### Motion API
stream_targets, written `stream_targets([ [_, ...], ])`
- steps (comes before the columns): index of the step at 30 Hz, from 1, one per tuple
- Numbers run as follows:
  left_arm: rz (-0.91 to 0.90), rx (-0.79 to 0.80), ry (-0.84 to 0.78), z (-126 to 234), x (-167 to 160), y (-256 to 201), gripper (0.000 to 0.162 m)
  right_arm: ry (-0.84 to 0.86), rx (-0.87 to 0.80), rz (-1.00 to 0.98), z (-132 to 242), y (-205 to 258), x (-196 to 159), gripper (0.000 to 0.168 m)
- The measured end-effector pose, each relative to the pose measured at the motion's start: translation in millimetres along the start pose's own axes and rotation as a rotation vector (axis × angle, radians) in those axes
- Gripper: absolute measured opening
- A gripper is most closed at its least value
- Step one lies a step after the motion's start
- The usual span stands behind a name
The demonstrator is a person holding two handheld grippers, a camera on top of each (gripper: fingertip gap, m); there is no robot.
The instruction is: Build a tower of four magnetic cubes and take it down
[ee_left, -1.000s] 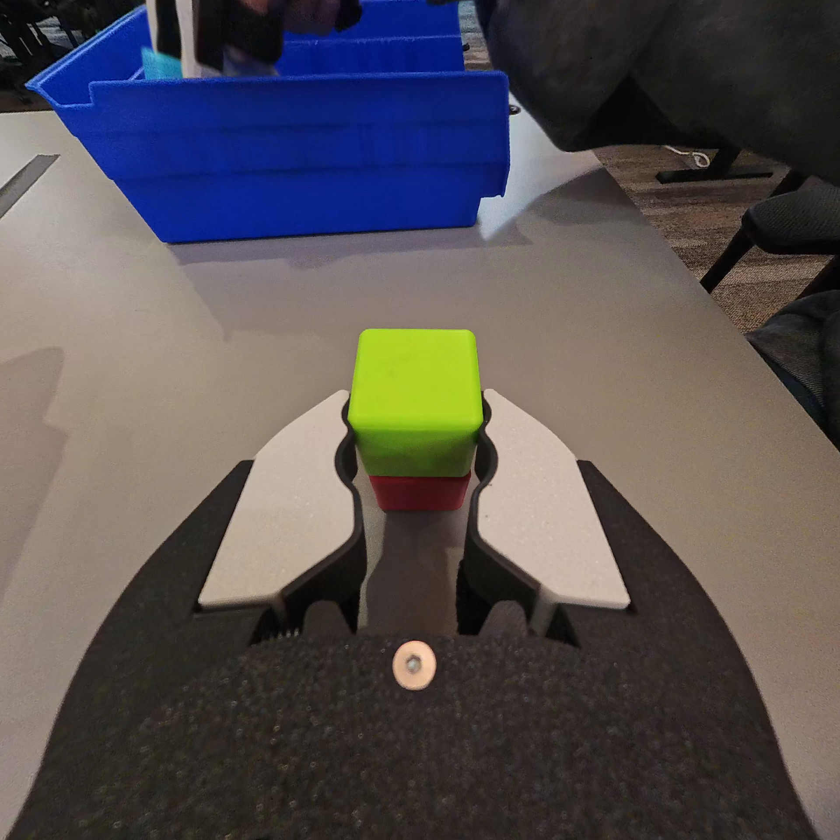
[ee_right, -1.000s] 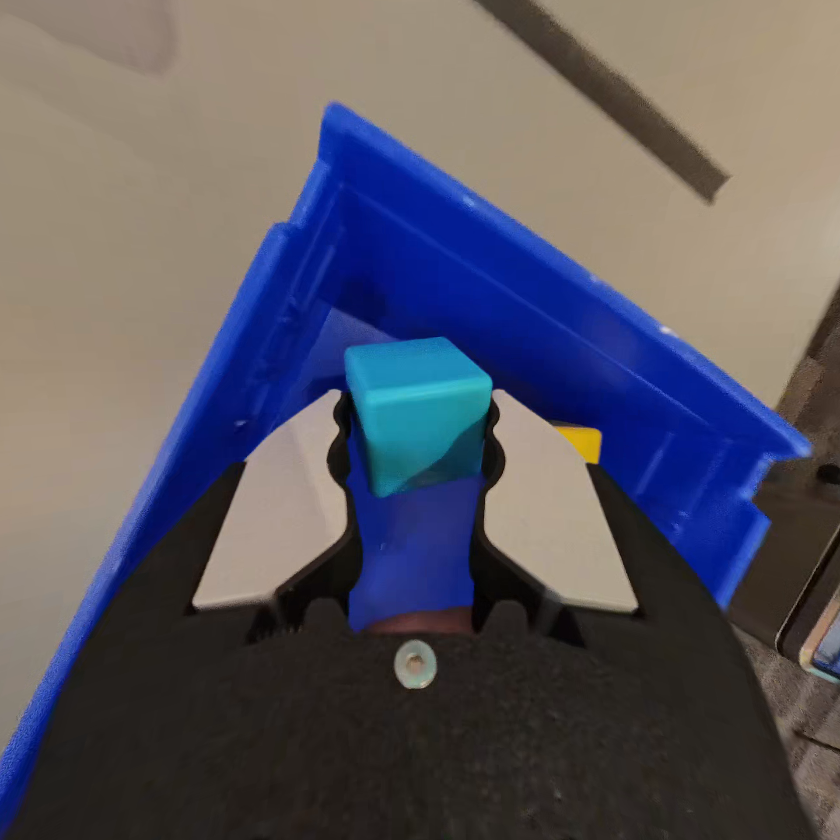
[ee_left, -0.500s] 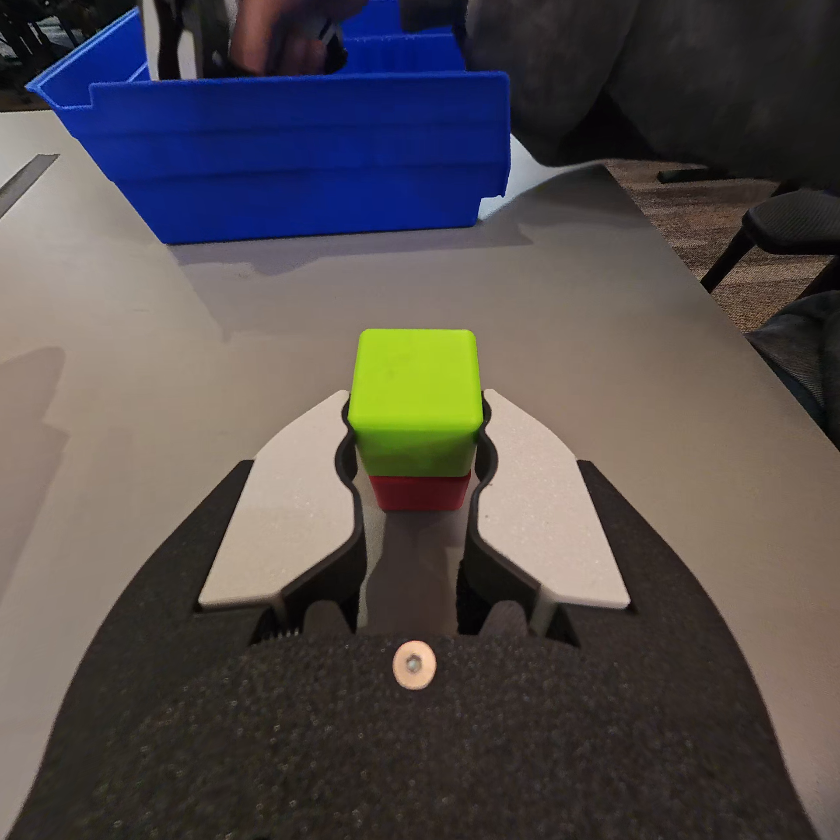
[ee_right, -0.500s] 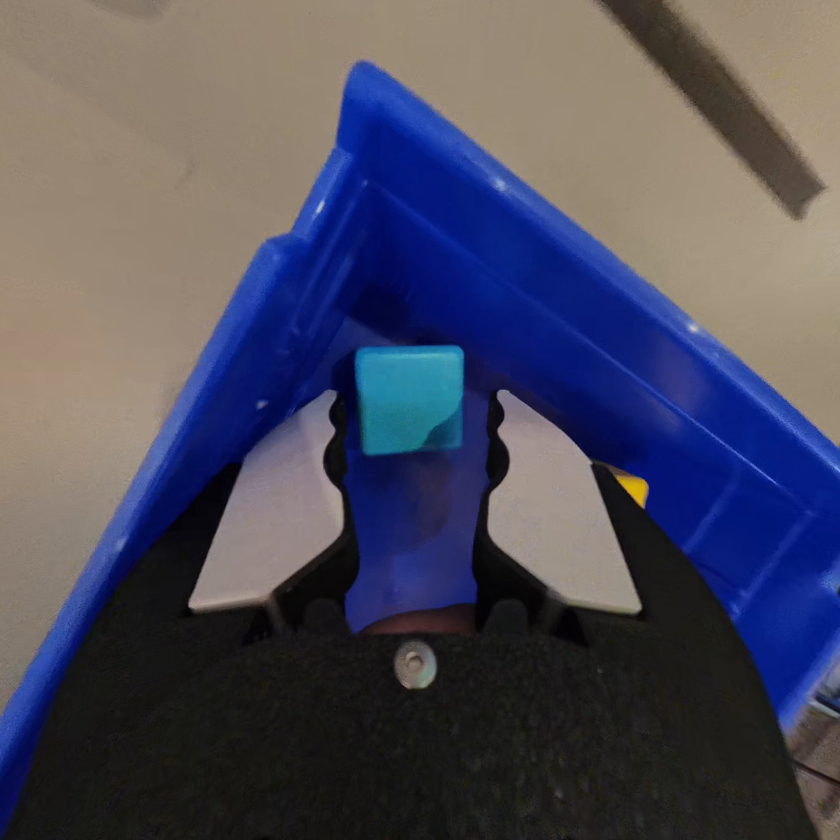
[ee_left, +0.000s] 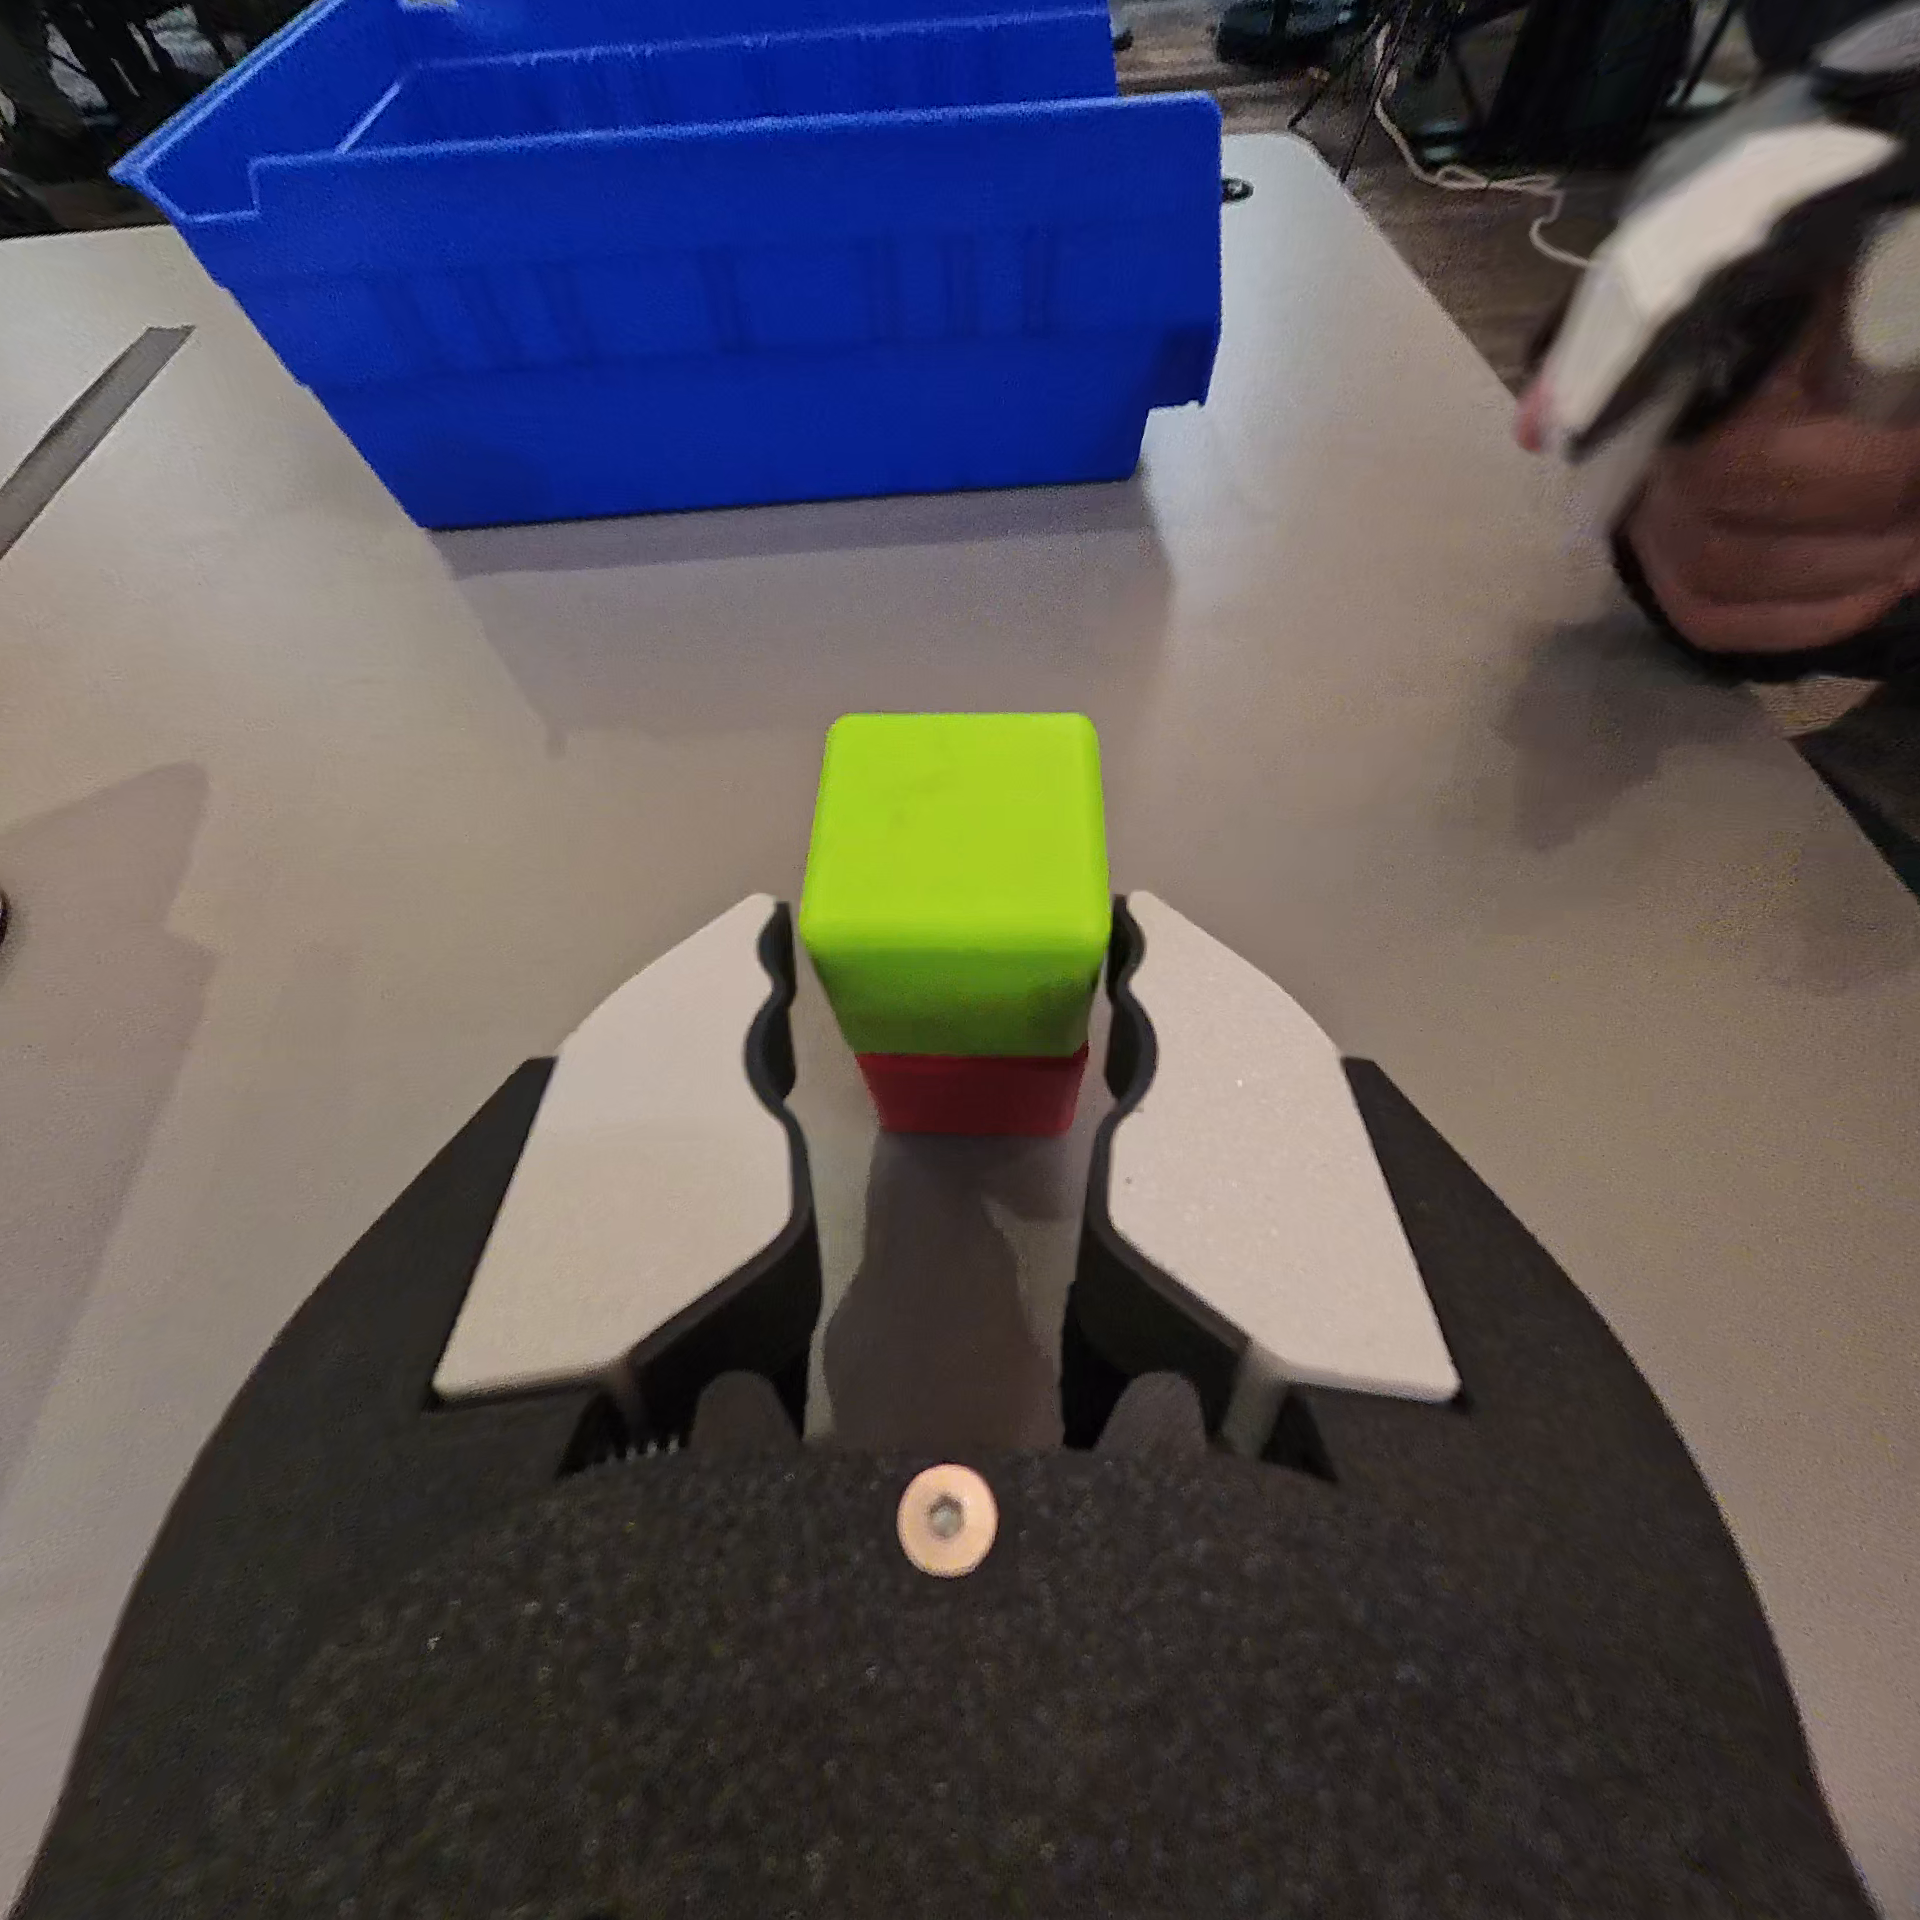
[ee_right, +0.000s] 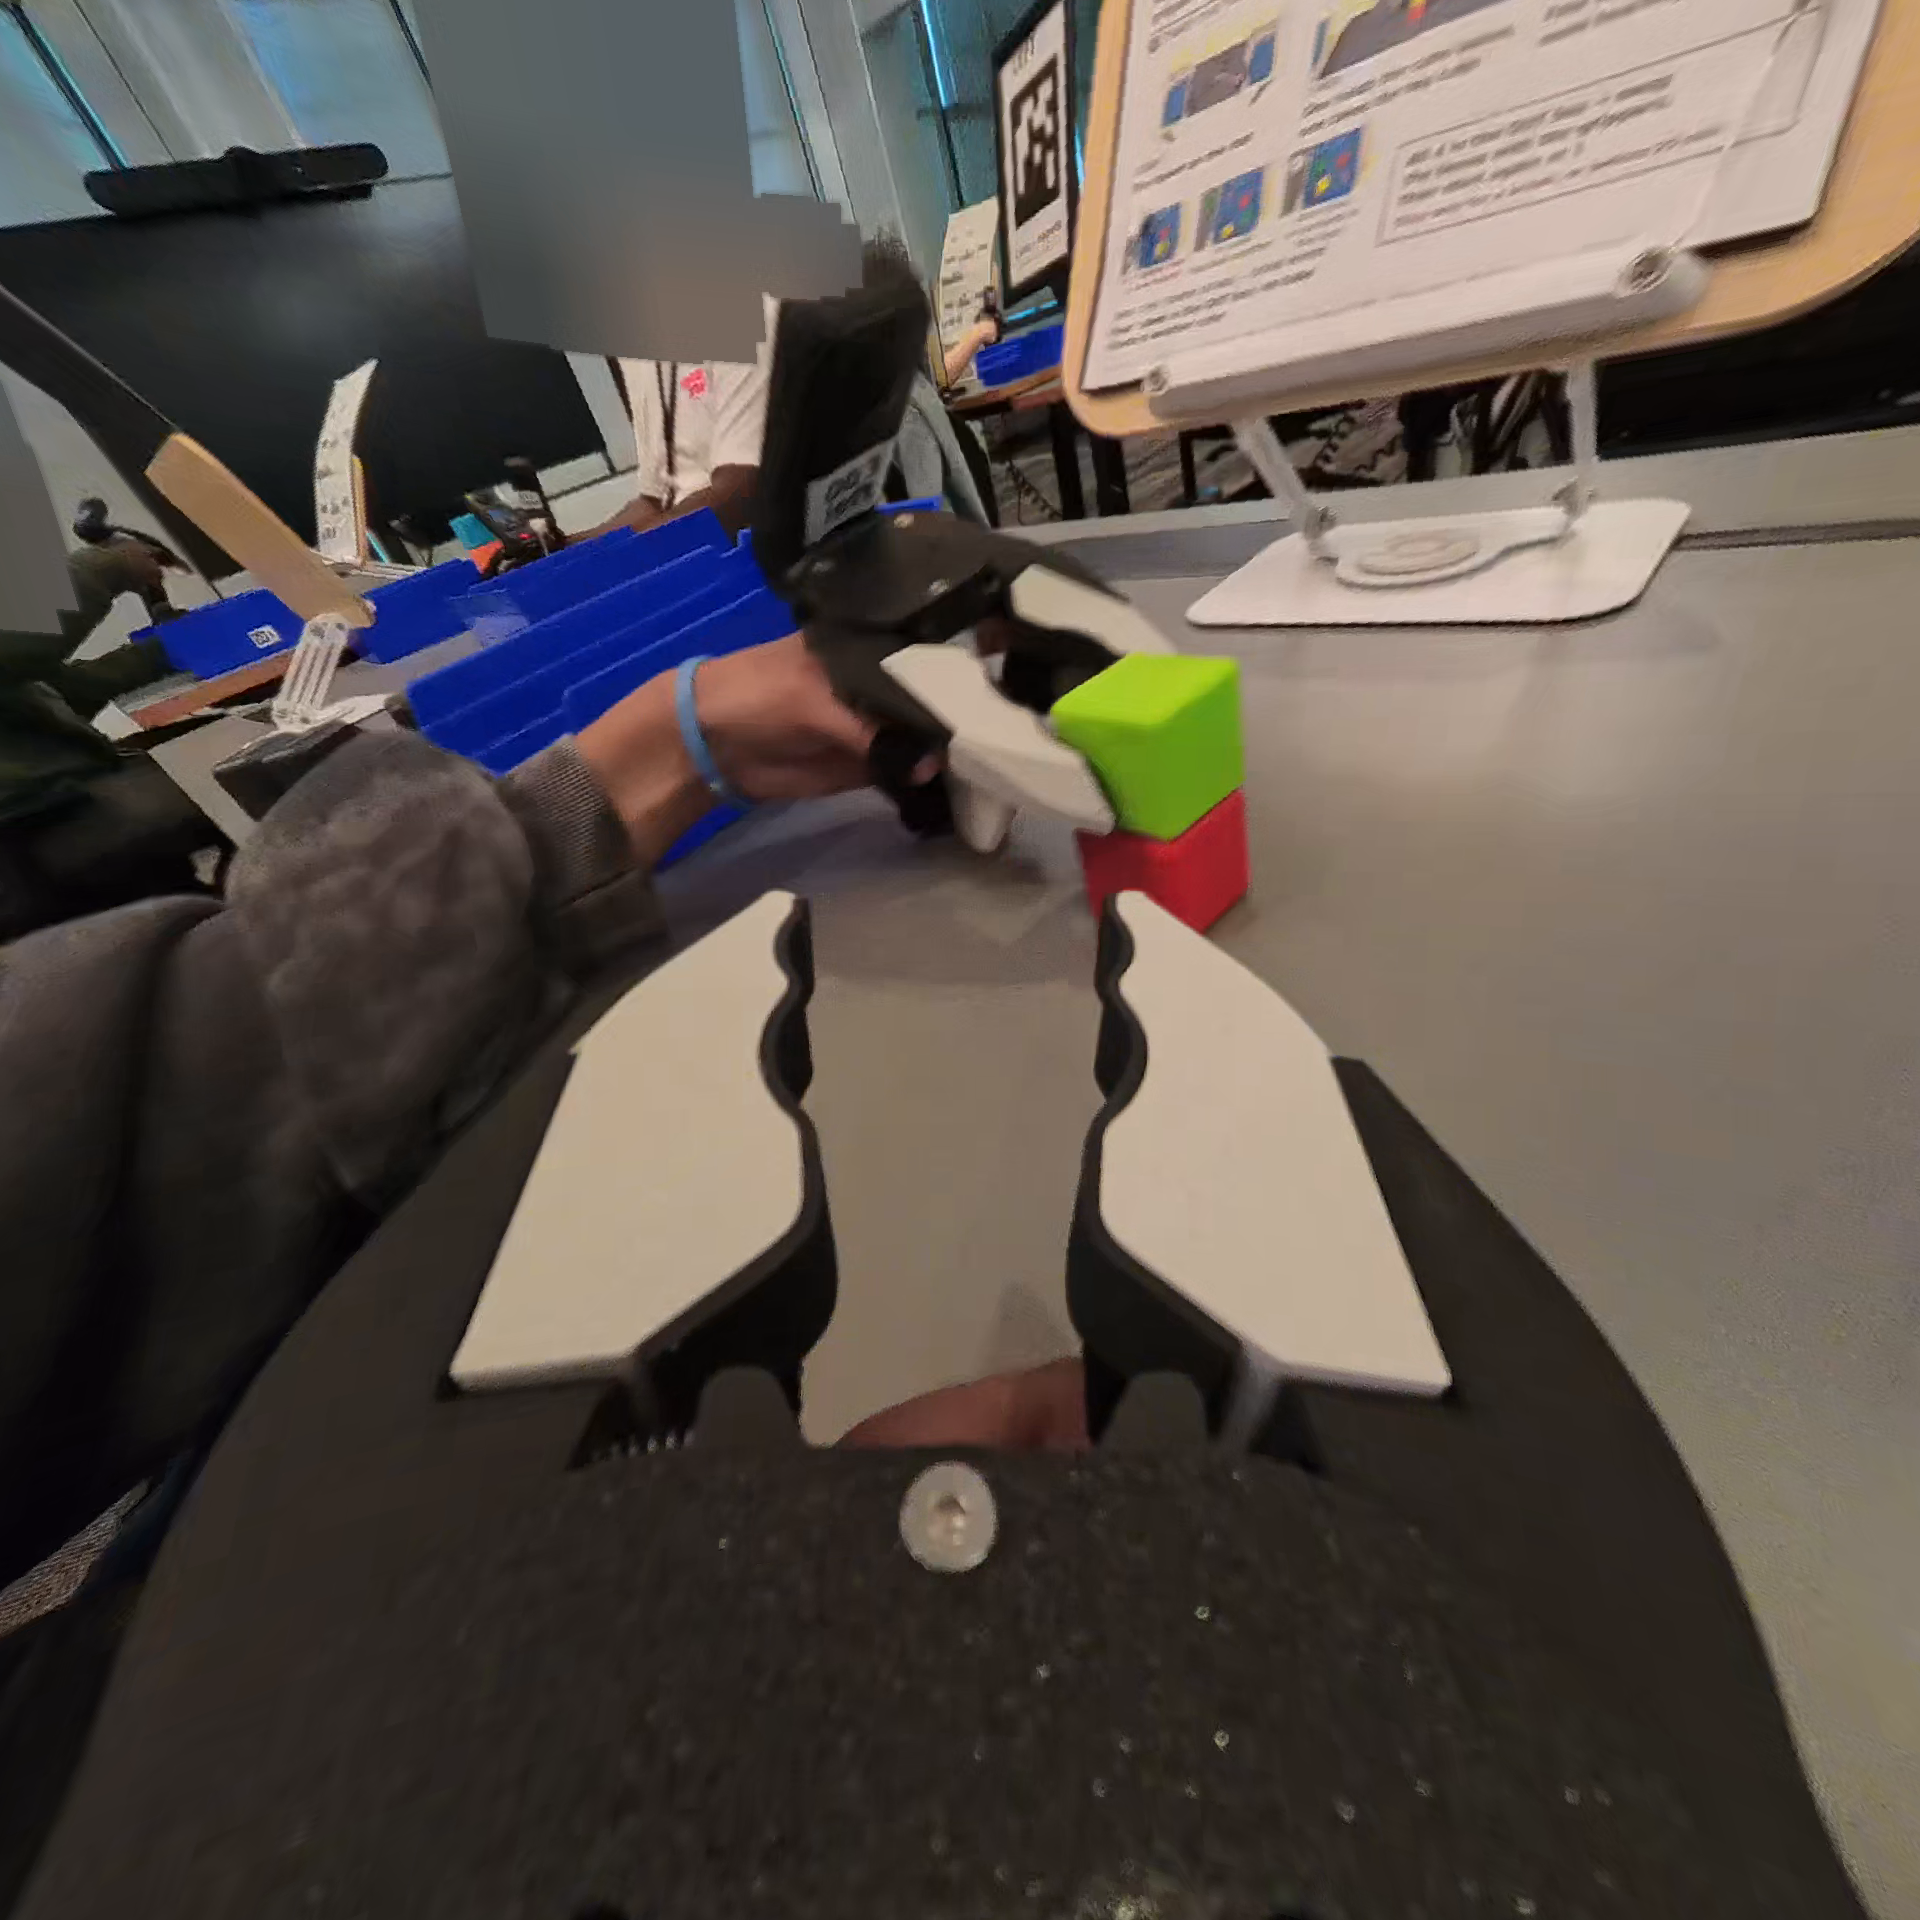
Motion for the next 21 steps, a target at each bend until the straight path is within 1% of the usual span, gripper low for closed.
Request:
stream_targets([
  [1,0.006,0.011,0.009,2,-1,0,0.062,0.0,0.012,0.007,1,9,-5,0.052],
  [4,0.06,0.026,0.017,14,-4,2,0.073,-0.023,0.074,0.081,4,23,-4,0.05],
  [7,0.116,-0.003,0.044,20,-11,1,0.073,0.007,0.103,0.064,2,19,-9,0.05],
  [9,0.111,0.0,0.102,16,-16,1,0.074,0.005,0.112,0.012,3,15,-9,0.05],
  [12,0.1,-0.019,0.15,2,-14,0,0.074,0.017,0.122,-0.031,4,9,-9,0.049],
  [14,0.086,-0.028,0.24,-9,-15,-2,0.074,0.017,0.116,-0.048,5,6,-9,0.049],
  [16,0.062,-0.017,0.317,-20,-16,-3,0.071,0.031,0.094,-0.064,4,4,-9,0.048],
  [18,0.035,-0.009,0.316,-26,-14,-3,0.056,0.053,0.091,-0.075,2,3,-9,0.048],
  [21,0.011,-0.017,0.312,-28,-13,-4,0.055,0.09,0.088,-0.076,-6,-5,-4,0.049],
])
Point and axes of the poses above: each gripper's, where its closed fingertips meet, z back along the fingers, x out of its top, y = z × x across the jaws, the point moved 10 cm from there along z, back along the fingers, and after that the axes turned 2 degrees about -x, right-handed, at the moved point
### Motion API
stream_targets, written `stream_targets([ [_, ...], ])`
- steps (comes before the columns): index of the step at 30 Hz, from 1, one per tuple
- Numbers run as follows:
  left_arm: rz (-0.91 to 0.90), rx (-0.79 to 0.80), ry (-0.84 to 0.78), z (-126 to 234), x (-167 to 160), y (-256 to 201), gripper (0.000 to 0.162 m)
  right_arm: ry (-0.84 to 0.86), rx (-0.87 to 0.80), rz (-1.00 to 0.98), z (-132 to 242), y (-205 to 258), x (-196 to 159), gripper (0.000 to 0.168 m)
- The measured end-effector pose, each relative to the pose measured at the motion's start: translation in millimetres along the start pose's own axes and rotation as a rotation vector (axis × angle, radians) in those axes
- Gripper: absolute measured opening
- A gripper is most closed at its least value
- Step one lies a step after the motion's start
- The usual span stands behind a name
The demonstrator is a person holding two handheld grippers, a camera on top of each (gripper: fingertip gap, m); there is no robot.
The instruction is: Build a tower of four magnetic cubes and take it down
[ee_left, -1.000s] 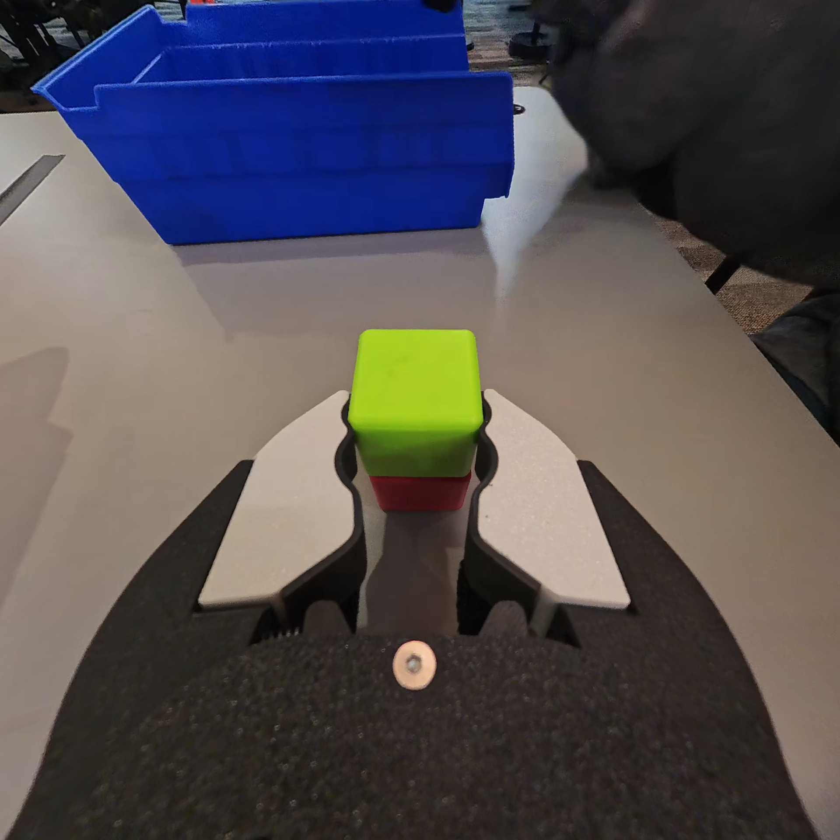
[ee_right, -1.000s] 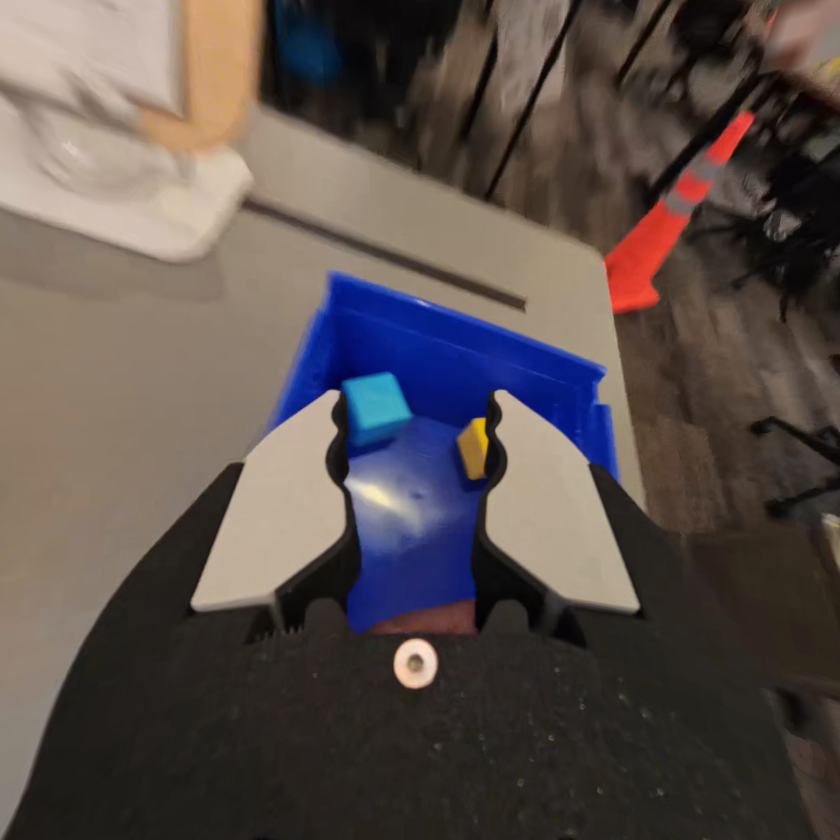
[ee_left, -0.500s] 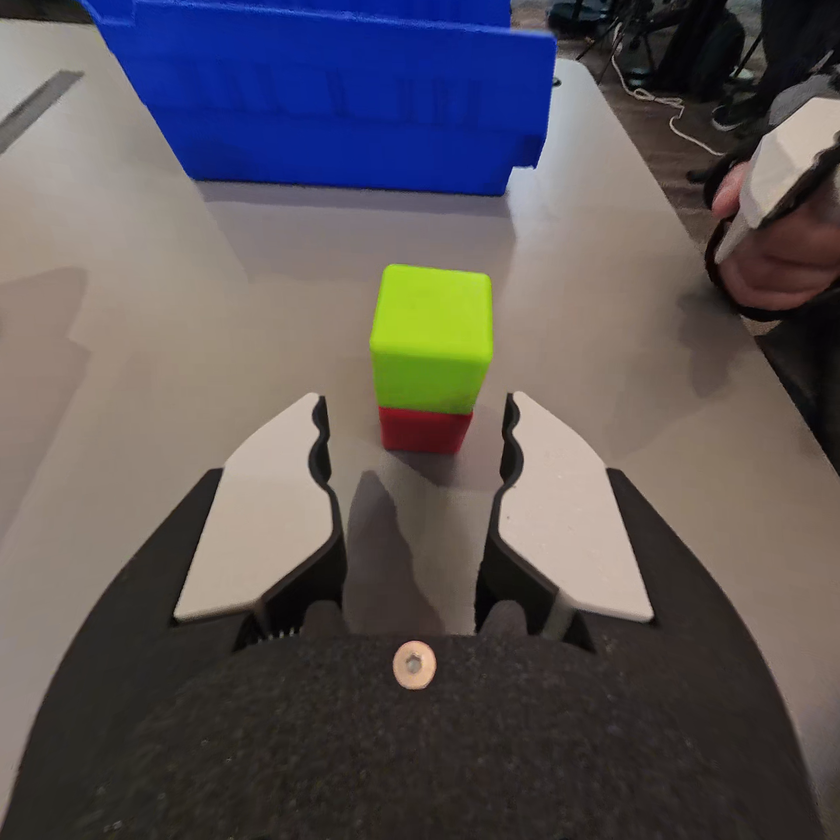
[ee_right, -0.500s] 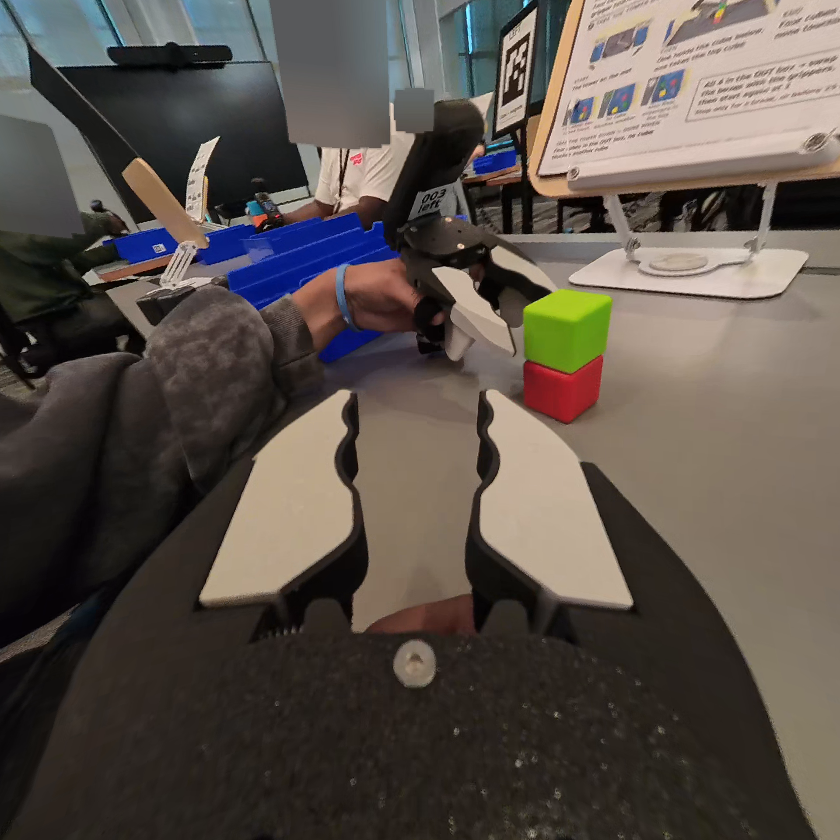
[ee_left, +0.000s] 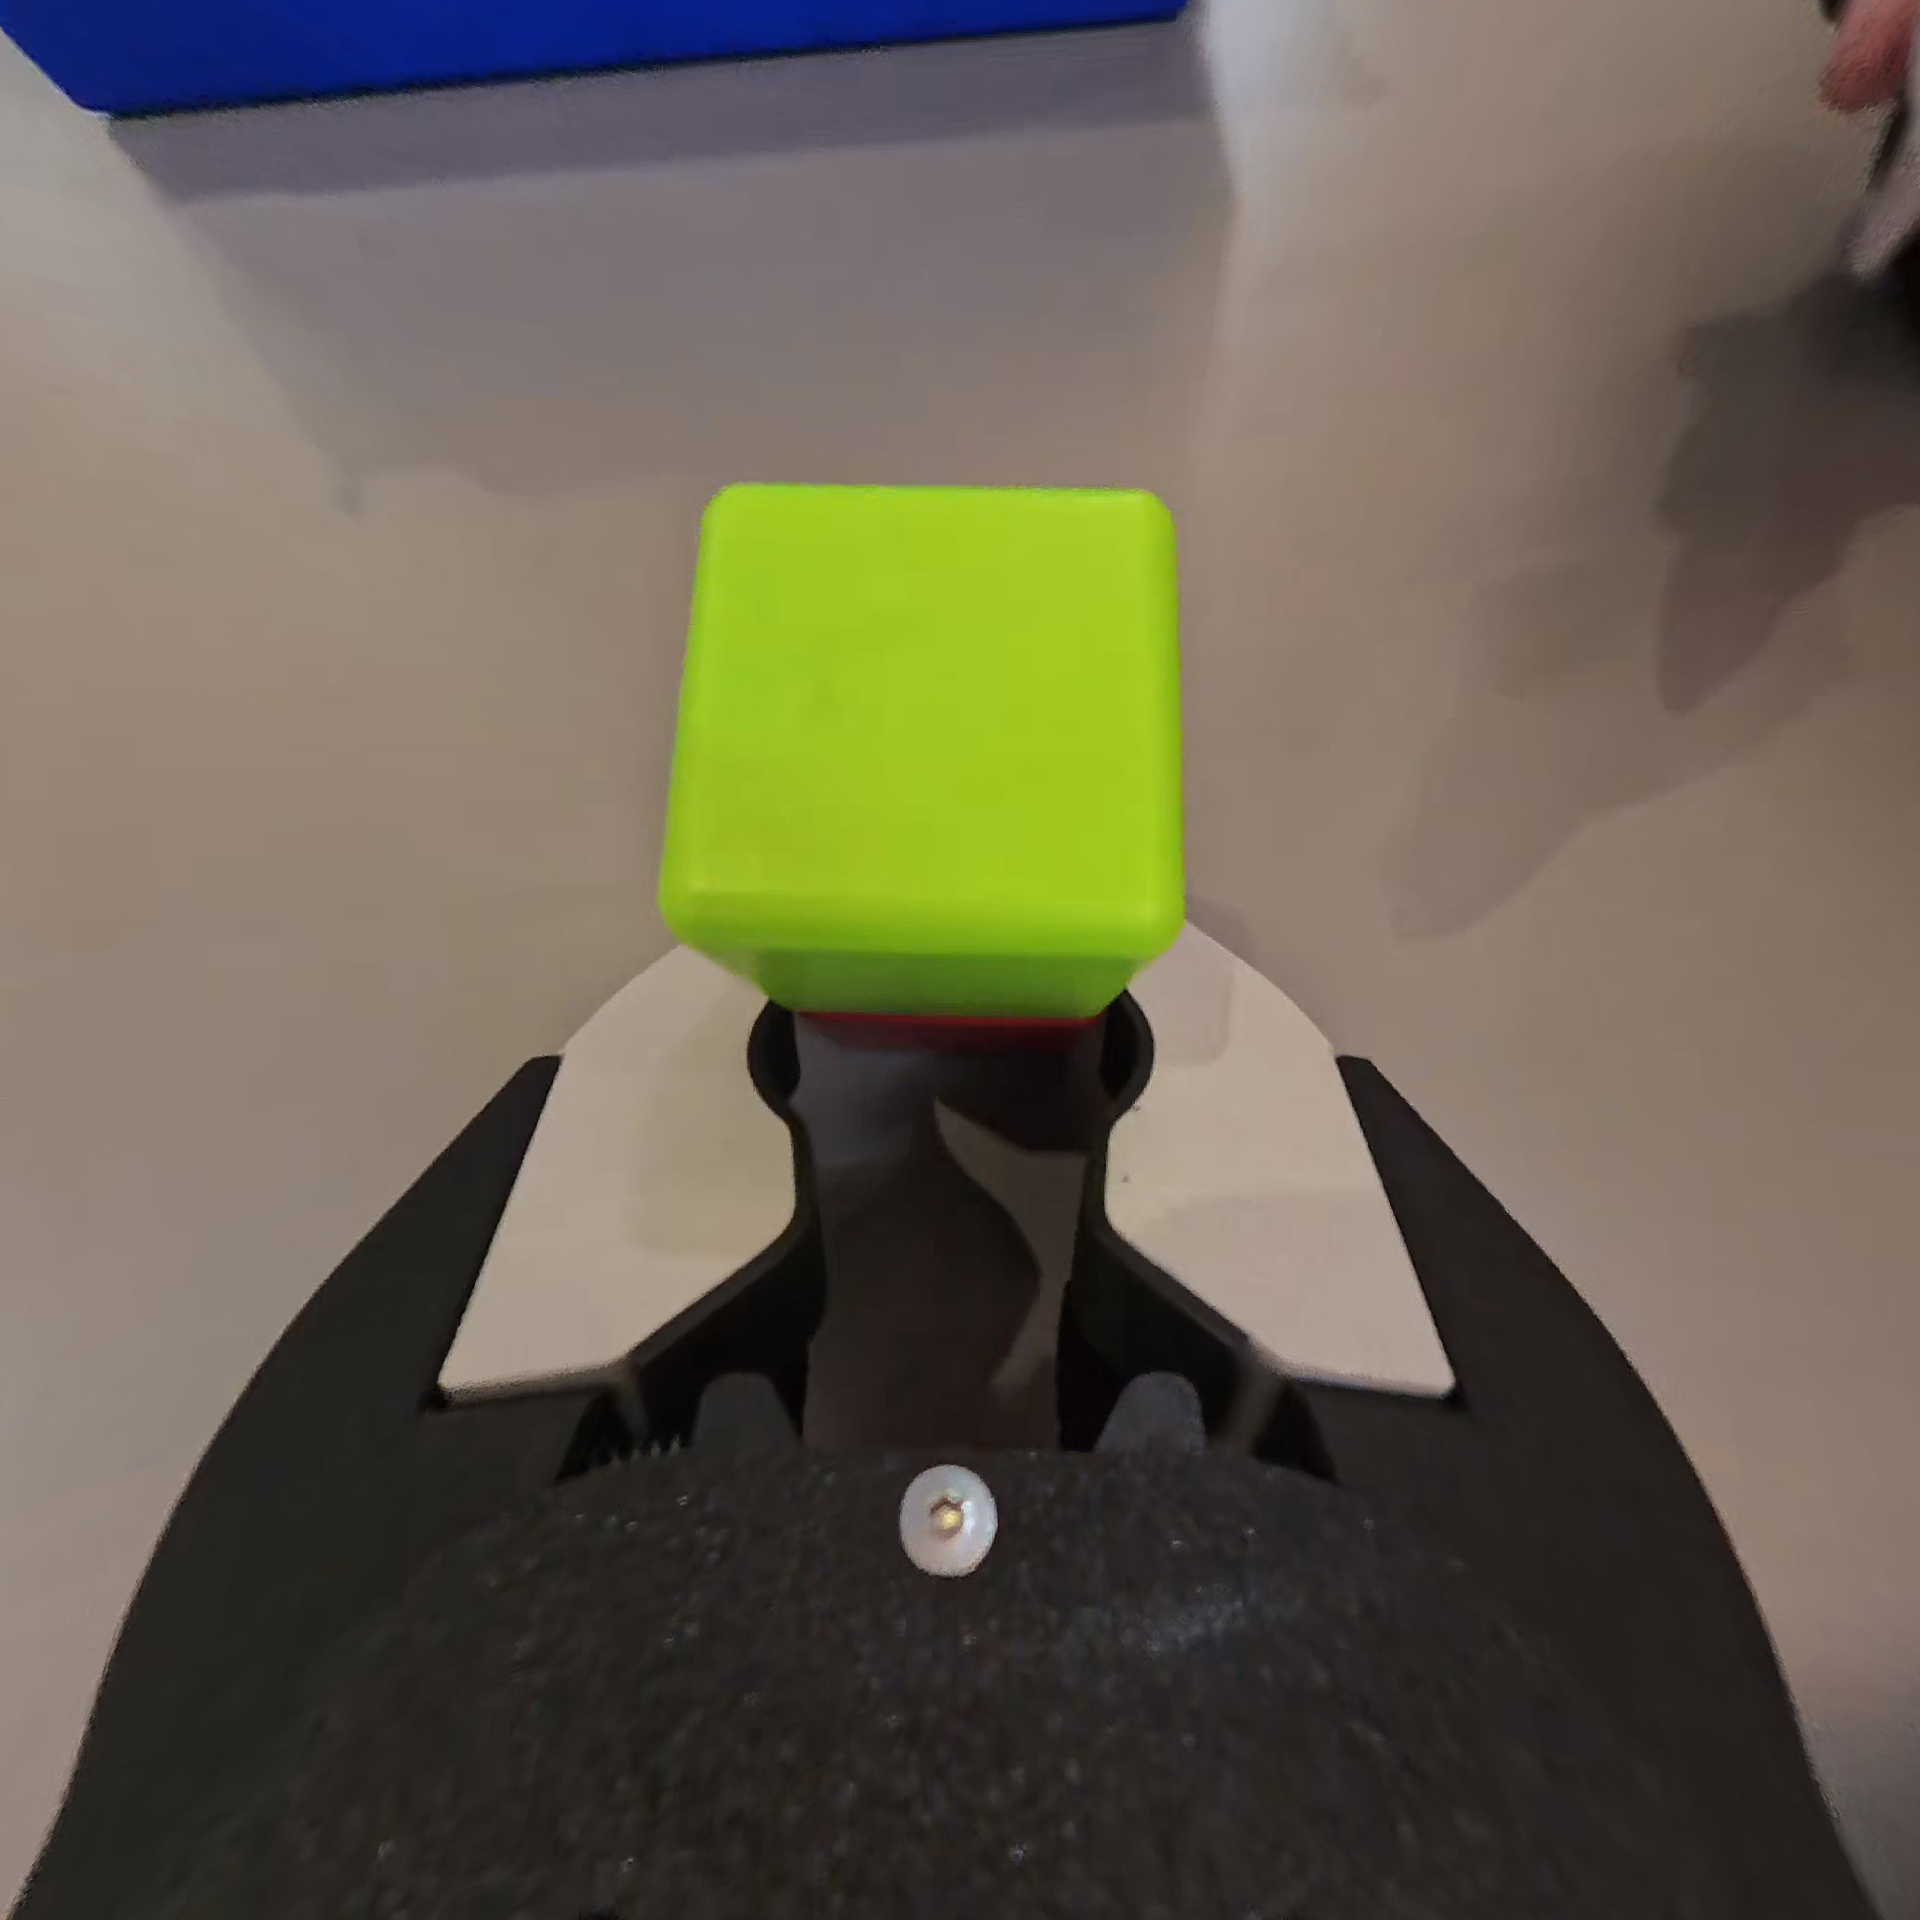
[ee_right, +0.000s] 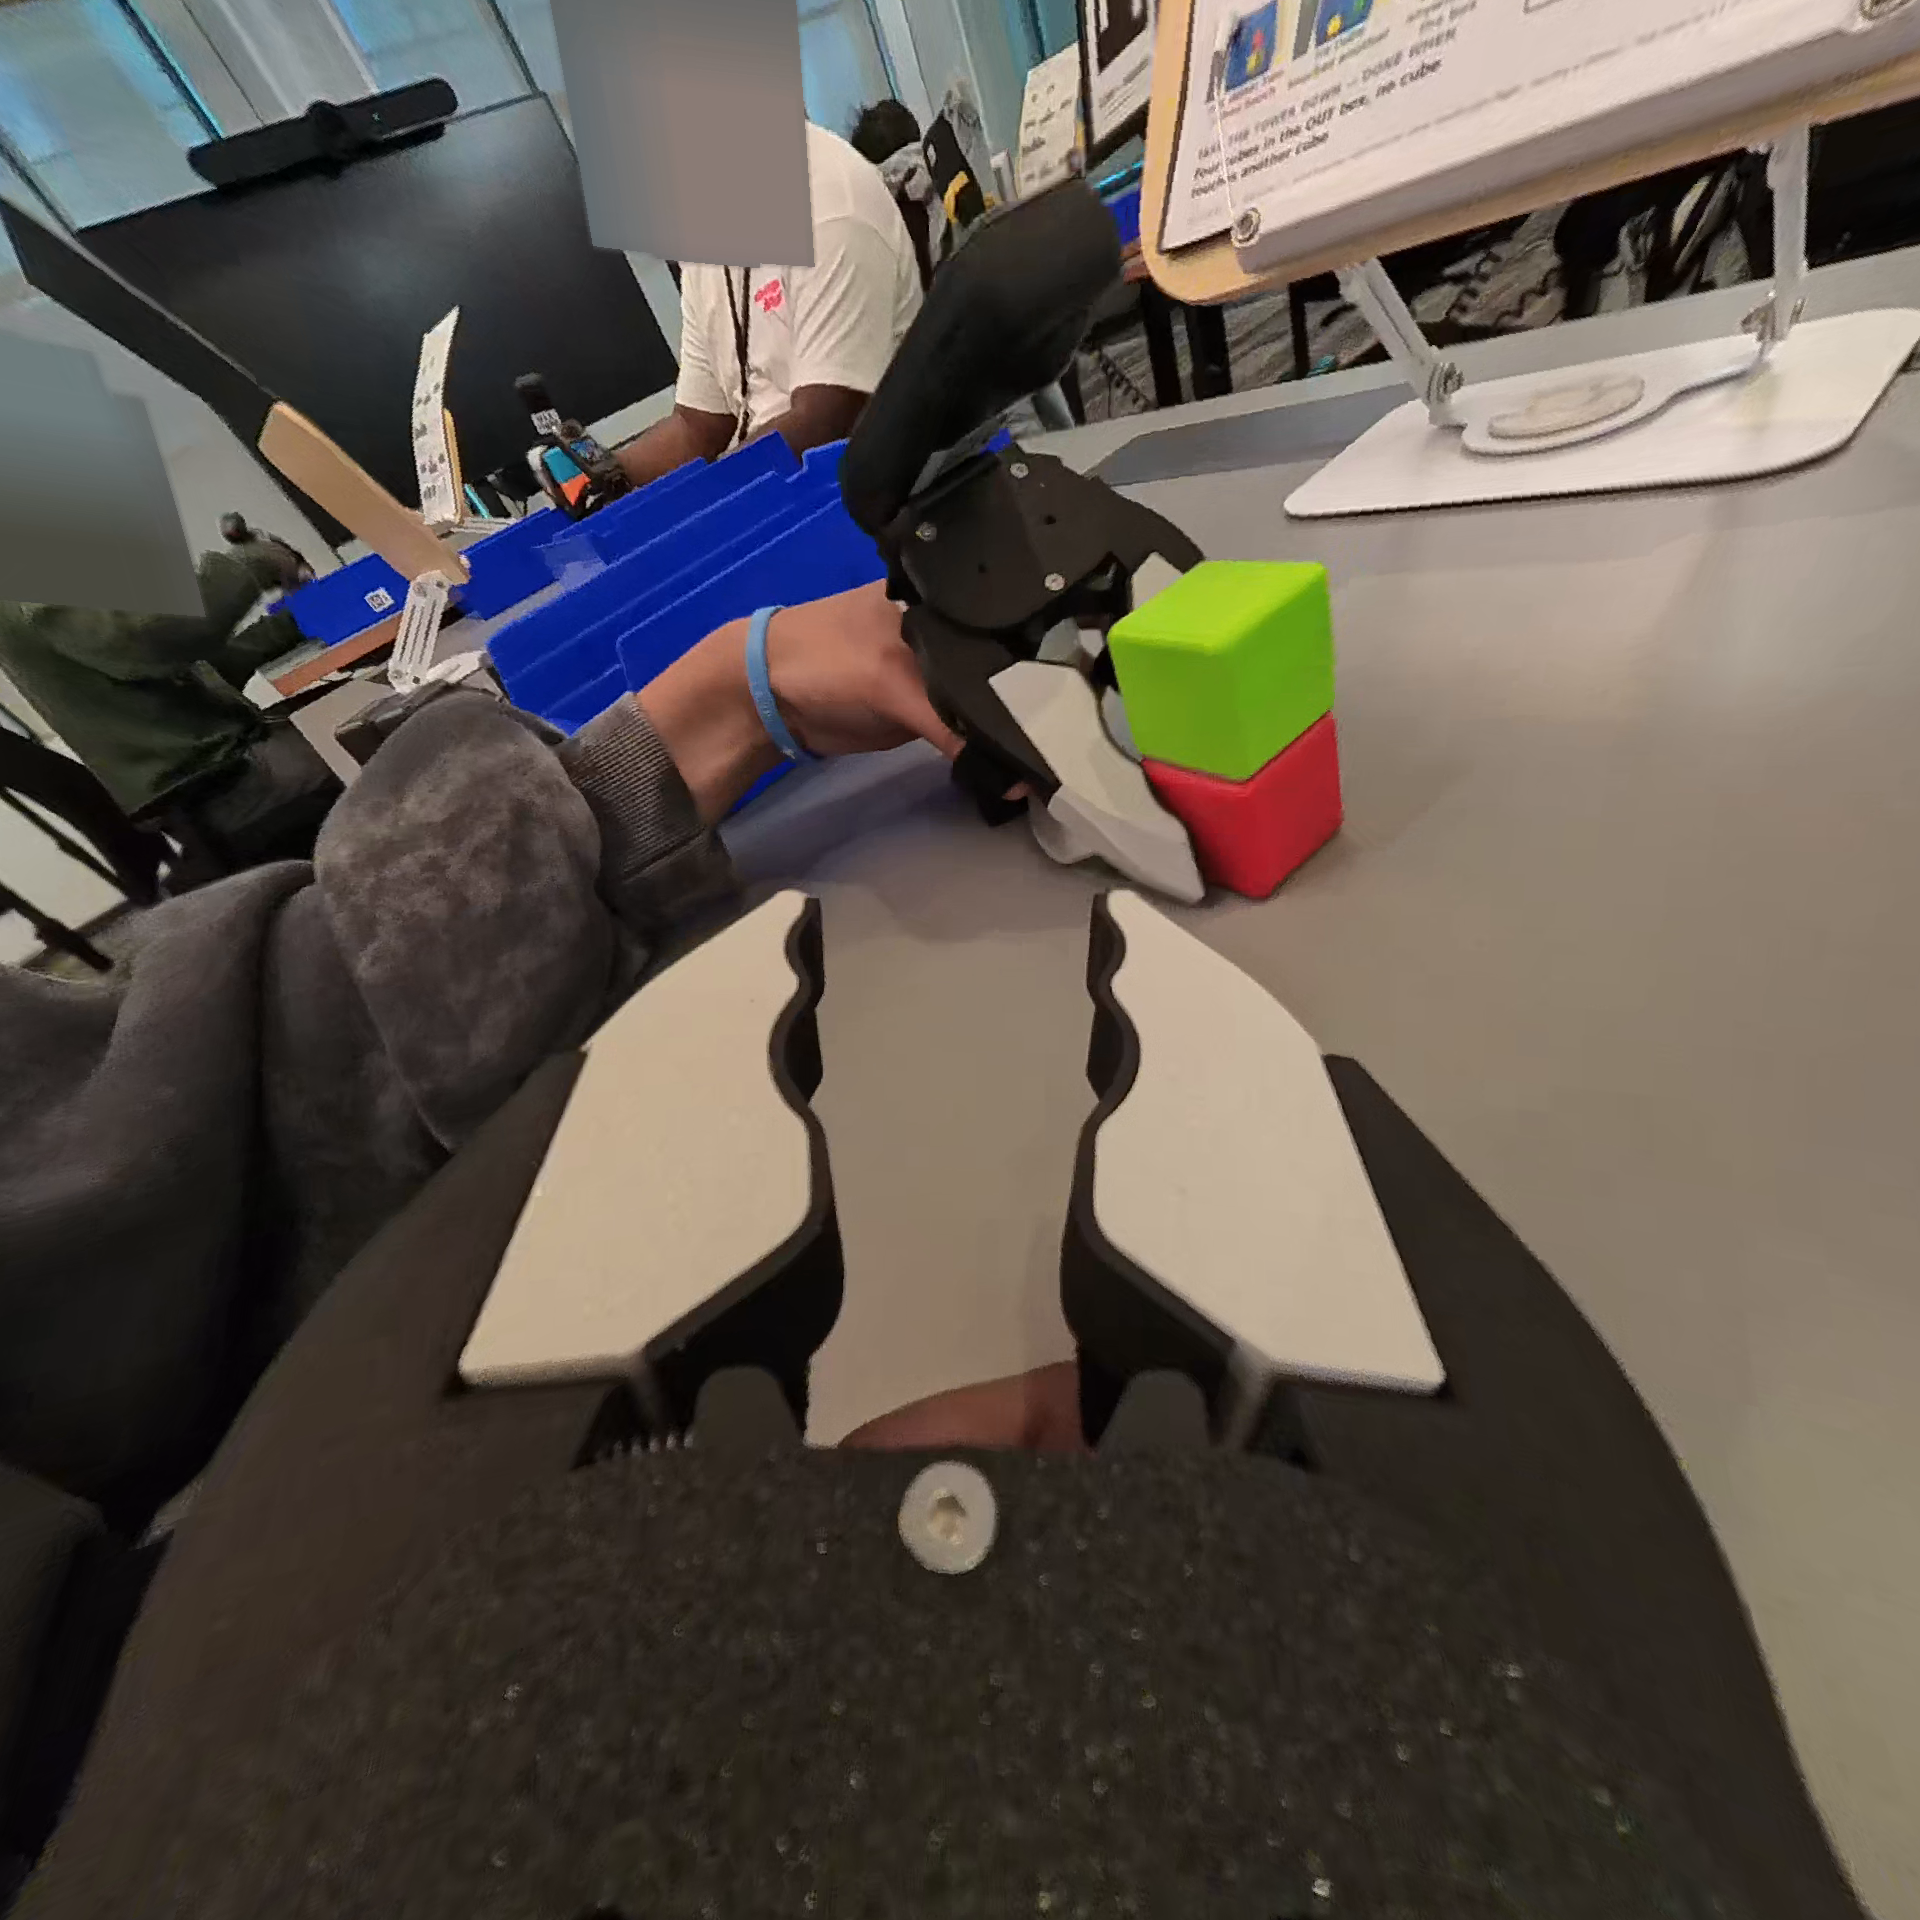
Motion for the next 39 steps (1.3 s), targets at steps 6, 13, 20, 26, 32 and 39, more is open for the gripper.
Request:
stream_targets([
  [6,-0.054,-0.034,-0.003,1,-1,-6,0.055,0.184,-0.067,0.329,-46,-36,28,0.062],
  [13,-0.06,-0.06,-0.001,2,-1,-8,0.055,0.29,0.029,0.445,-113,-59,33,0.072],
  [20,-0.059,-0.073,0.01,1,-2,-9,0.055,0.165,0.064,0.436,-102,-52,47,0.053],
  [26,-0.053,-0.07,0.01,1,-2,-9,0.055,0.036,-0.107,0.514,-35,-33,118,0.053],
  [32,-0.053,-0.07,0.009,1,-2,-9,0.055,0.122,-0.506,0.505,58,-86,203,0.053],
  [39,-0.05,-0.069,0.01,1,-2,-9,0.055,0.848,-0.777,0.463,65,-210,175,0.054],
])
Point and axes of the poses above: each gripper's, where its closed fingertips meet, z back along the fingers, x out of its top, y = z × x across the jaws, the point moved 10 cm from there along z, back along the fingers, and after that the axes turned 2 degrees about -x, right-handed, at the moved point
